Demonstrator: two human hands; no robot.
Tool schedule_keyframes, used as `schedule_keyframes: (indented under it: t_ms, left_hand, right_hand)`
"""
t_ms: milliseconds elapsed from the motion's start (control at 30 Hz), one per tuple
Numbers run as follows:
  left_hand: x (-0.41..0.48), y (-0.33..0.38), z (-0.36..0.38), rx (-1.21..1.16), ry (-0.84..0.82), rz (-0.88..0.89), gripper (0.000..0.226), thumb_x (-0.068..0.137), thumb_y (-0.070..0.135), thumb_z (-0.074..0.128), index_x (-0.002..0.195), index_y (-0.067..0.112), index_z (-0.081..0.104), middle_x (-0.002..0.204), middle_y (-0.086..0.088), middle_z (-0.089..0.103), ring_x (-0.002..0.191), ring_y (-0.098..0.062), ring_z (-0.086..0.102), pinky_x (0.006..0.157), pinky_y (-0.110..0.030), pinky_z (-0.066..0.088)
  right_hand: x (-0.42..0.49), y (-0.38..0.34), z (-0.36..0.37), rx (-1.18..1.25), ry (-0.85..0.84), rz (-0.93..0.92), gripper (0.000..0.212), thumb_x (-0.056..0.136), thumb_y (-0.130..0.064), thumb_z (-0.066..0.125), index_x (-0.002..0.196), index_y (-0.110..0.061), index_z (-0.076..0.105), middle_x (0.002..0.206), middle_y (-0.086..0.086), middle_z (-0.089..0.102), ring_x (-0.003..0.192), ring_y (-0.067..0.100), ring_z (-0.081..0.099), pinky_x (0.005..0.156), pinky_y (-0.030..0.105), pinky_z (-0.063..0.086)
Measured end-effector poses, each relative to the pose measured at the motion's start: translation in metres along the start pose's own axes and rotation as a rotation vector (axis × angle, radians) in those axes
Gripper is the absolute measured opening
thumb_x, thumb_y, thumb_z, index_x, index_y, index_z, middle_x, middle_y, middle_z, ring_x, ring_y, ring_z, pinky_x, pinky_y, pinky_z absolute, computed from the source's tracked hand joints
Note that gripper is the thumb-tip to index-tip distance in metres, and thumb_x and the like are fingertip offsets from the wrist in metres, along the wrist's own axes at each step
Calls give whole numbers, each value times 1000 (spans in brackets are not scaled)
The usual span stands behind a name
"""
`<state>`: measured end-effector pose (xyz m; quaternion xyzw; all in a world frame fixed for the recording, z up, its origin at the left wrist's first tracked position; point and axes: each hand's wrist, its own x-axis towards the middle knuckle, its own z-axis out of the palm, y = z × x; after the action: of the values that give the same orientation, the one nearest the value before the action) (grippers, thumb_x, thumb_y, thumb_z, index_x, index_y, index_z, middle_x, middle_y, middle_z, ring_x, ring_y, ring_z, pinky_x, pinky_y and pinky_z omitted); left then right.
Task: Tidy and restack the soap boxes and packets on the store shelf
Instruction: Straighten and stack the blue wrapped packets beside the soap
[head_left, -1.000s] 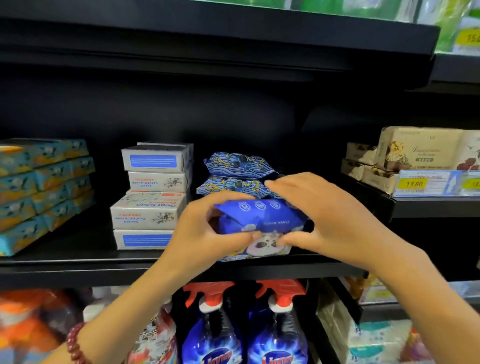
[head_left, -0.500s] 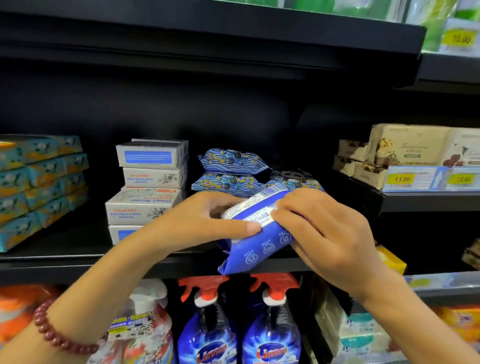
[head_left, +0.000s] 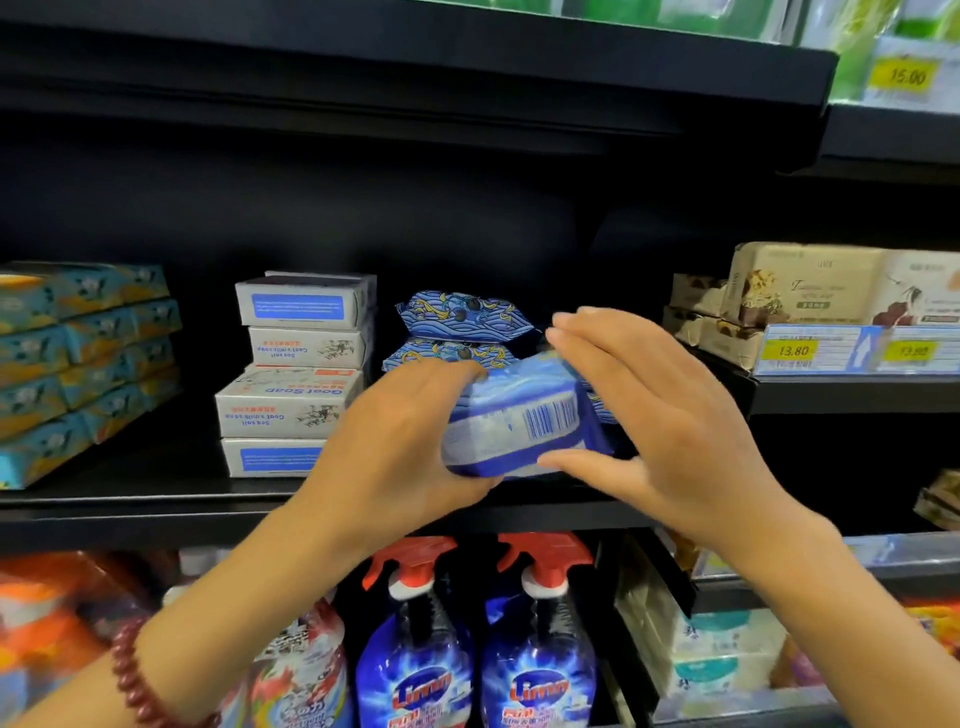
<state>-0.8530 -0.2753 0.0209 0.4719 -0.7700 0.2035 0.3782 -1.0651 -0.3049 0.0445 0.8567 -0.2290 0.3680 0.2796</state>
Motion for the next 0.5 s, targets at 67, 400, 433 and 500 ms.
schedule_keyframes:
  t_ms: [67, 400, 433, 500]
  left_hand:
    - [-3, -1, 6, 115, 4, 109, 69, 50, 18, 90, 110, -1, 62, 98, -12, 65, 84, -33, 62, 72, -34, 45]
    - [-10, 5, -11, 9, 18, 79, 58, 75, 54, 63, 114, 11, 63, 108, 1, 63, 98, -16, 58, 82, -24, 45]
    - [-8, 7, -15, -70, 5, 29, 61, 72, 57, 62, 115, 14, 62, 107, 7, 62, 98, -10, 56, 84, -15, 40]
    - [-4, 5, -20, -176, -20, -41, 70, 64, 57, 69, 120, 17, 60, 105, 16, 55, 98, 0, 50, 87, -5, 31]
  right_hand:
    - [12, -2, -6, -34, -201, 42, 75, 72, -51, 68, 130, -6, 52, 132, 6, 54, 123, 23, 49, 109, 38, 31]
    - [-8, -17, 21, -41, 131, 22, 29, 67, -3, 76, 95, -2, 68, 93, 9, 68, 87, 26, 65, 61, 35, 54]
    - [-11, -18, 25, -47, 194, -1, 24, 68, 1, 74, 92, 0, 69, 92, 10, 68, 87, 27, 65, 64, 35, 54]
    - [-16, -19, 31, -39, 308, -57, 14, 76, 3, 68, 89, 3, 68, 90, 13, 68, 86, 29, 65, 71, 34, 53]
